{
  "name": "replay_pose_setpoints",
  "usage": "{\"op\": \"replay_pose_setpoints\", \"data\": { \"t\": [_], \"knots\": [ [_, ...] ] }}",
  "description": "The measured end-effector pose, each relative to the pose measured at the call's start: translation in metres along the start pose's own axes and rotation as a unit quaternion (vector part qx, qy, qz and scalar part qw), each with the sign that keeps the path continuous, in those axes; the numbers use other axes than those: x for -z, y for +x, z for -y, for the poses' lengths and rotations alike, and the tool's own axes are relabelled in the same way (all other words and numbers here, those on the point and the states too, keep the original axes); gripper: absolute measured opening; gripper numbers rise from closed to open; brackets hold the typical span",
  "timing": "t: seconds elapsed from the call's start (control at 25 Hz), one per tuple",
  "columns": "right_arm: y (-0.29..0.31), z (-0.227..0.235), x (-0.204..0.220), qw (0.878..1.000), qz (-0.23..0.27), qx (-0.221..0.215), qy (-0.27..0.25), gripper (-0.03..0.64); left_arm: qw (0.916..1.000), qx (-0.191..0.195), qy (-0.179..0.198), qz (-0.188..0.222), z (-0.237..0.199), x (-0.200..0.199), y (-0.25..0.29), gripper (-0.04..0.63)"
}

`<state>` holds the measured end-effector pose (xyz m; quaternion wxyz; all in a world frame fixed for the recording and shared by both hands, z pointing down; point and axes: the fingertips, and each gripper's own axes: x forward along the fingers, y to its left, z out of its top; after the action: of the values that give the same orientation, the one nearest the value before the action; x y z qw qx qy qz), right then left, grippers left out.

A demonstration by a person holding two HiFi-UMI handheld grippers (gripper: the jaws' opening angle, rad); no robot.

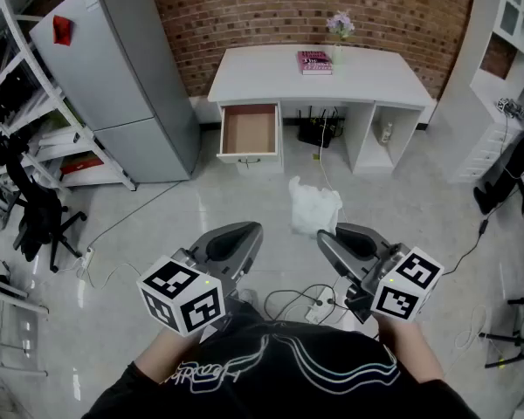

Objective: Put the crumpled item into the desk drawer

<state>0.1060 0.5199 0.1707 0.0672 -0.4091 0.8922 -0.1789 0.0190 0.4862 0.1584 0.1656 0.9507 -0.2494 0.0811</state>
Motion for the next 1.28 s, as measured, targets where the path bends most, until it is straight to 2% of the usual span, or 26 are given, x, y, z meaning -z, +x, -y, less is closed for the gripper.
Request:
{"op": "replay_pose_setpoints", "data": {
  "t": [0.24, 0.44, 0.8, 1.04, 1.28],
  "knots": [
    [0.000, 0.014, 0.003, 1.000, -0.001, 0.004, 0.008, 0.063, 1.0000, 0.001, -0.006, -0.007, -0.005, 0.004, 0.013, 0.021],
    [0.004, 0.027, 0.008, 1.000, -0.004, 0.011, 0.008, 0.063, 0.9997, 0.018, -0.011, -0.012, -0.008, 0.008, 0.023, 0.021],
    [0.023, 0.069, 0.022, 0.999, 0.010, 0.023, 0.030, 0.063, 0.9988, 0.034, -0.032, -0.017, -0.049, 0.020, 0.060, 0.021],
    [0.073, 0.113, 0.012, 0.998, 0.008, 0.041, 0.042, 0.063, 0.9973, 0.023, -0.070, -0.006, -0.115, 0.002, 0.091, 0.021],
    [0.158, 0.159, 0.011, 0.997, -0.009, 0.049, 0.065, 0.063, 0.9956, 0.018, -0.088, -0.027, -0.209, -0.008, 0.116, 0.023]
  ]
}}
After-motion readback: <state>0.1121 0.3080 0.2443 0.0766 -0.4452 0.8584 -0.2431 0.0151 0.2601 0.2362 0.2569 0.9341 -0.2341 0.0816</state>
